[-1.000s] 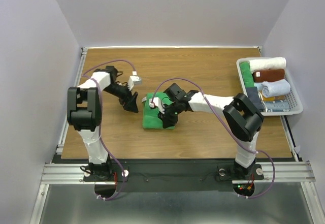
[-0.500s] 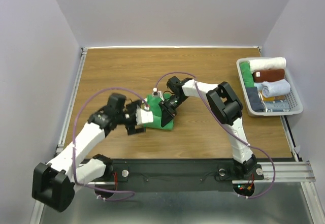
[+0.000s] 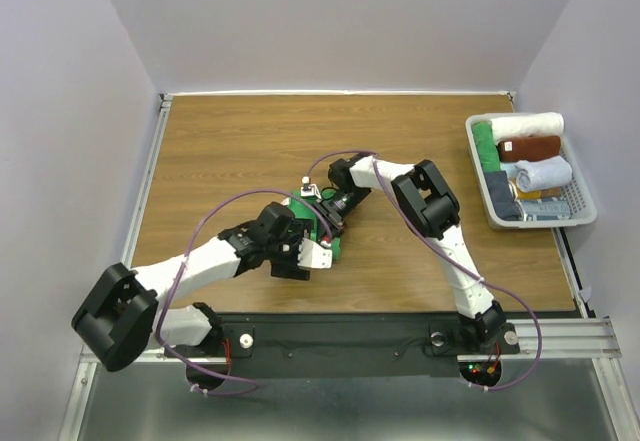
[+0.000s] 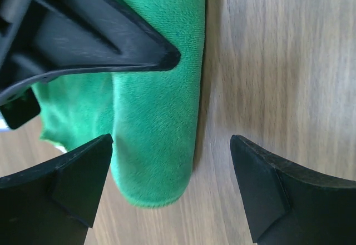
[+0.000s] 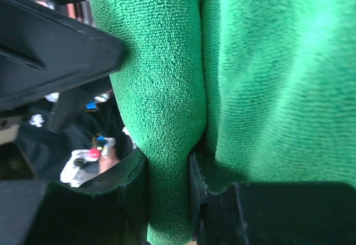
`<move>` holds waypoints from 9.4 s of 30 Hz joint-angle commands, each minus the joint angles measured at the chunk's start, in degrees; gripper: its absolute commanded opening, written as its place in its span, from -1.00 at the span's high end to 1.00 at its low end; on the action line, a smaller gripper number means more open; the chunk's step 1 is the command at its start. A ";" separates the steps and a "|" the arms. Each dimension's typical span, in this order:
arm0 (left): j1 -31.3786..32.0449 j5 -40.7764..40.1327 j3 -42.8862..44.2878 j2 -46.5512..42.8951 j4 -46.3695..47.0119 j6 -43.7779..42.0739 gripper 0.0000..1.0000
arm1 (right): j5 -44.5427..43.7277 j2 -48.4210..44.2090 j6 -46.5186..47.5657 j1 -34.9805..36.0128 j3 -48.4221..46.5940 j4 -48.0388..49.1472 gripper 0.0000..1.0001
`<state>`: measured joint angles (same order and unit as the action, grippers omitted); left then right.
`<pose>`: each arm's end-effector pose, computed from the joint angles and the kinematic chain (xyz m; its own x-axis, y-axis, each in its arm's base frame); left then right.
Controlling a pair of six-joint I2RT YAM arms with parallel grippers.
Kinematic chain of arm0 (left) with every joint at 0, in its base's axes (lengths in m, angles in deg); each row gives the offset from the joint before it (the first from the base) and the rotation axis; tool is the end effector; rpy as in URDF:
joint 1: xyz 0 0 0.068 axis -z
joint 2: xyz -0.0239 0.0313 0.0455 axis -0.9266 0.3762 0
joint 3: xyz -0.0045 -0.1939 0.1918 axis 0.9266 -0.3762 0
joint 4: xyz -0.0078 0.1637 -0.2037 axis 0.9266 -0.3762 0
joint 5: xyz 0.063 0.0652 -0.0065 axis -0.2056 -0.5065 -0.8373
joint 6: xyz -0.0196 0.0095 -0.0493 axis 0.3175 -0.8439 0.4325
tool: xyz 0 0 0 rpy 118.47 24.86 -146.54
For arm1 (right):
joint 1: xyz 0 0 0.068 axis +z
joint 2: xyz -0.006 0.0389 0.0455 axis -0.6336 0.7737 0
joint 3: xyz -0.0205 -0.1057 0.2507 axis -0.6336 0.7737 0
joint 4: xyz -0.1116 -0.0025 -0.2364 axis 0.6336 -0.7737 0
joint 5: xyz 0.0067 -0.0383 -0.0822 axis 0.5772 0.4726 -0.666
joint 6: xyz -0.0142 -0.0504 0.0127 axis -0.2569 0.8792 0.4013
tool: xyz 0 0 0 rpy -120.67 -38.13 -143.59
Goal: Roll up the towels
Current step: Roll the towel, then place the rolled towel into the container
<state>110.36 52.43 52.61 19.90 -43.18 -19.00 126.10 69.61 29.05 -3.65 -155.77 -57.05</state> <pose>0.1625 -0.1608 0.1898 0.4204 0.7442 -0.5191 0.8392 -0.1013 0.5344 0.3358 0.2818 0.0900 -0.7002 -0.6903 -0.1824 -0.3749 0.1381 0.9167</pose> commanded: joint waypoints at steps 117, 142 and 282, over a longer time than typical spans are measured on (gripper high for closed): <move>-33.57 33.27 59.39 47.85 -52.57 -5.95 -0.26 | -30.33 -32.63 6.06 12.16 35.23 38.20 0.99; -12.06 8.32 9.13 -2.59 -7.68 1.51 -0.97 | 4.48 0.06 8.41 -0.50 2.36 -1.61 0.85; -34.20 34.93 56.24 35.64 -41.53 3.70 -0.97 | -33.76 -39.12 -20.30 -1.81 36.45 42.41 0.99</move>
<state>74.93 86.35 111.31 63.26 -92.49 -21.71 86.58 30.69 21.82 -2.25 -117.17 -8.79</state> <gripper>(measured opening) 0.986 0.424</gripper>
